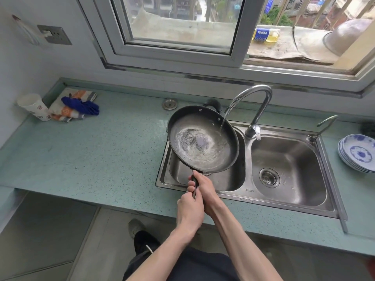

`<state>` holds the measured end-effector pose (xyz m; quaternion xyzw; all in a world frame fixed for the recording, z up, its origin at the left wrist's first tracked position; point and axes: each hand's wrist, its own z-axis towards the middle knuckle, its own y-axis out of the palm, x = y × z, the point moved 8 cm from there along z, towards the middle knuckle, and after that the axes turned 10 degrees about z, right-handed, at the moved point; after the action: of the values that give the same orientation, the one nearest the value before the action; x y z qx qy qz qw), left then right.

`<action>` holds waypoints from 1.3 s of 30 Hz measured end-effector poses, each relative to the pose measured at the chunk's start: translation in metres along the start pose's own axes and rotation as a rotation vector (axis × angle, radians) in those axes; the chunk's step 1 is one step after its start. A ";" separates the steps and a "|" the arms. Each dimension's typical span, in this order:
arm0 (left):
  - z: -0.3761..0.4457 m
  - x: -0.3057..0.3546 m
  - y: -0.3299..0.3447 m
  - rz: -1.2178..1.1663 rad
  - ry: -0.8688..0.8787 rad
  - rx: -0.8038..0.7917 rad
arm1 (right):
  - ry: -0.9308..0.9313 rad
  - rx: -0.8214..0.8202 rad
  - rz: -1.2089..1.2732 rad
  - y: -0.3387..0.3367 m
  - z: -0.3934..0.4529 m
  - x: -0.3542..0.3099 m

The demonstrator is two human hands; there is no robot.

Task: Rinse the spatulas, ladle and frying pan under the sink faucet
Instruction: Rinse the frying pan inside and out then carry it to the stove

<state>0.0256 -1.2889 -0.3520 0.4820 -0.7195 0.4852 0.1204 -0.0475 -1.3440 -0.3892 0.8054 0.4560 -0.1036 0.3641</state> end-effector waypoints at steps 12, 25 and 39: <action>-0.015 0.003 0.024 -0.405 -0.181 -0.375 | -0.145 0.212 -0.292 -0.023 -0.001 -0.013; -0.008 -0.017 0.030 -0.284 -0.020 -0.237 | -0.175 0.037 -0.284 -0.027 -0.001 0.001; -0.012 0.014 0.019 -0.298 -0.136 -0.313 | -0.105 0.160 -0.178 -0.016 -0.006 -0.020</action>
<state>0.0000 -1.2865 -0.3479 0.5900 -0.7133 0.3109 0.2156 -0.0724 -1.3479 -0.3832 0.7818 0.4962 -0.2137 0.3112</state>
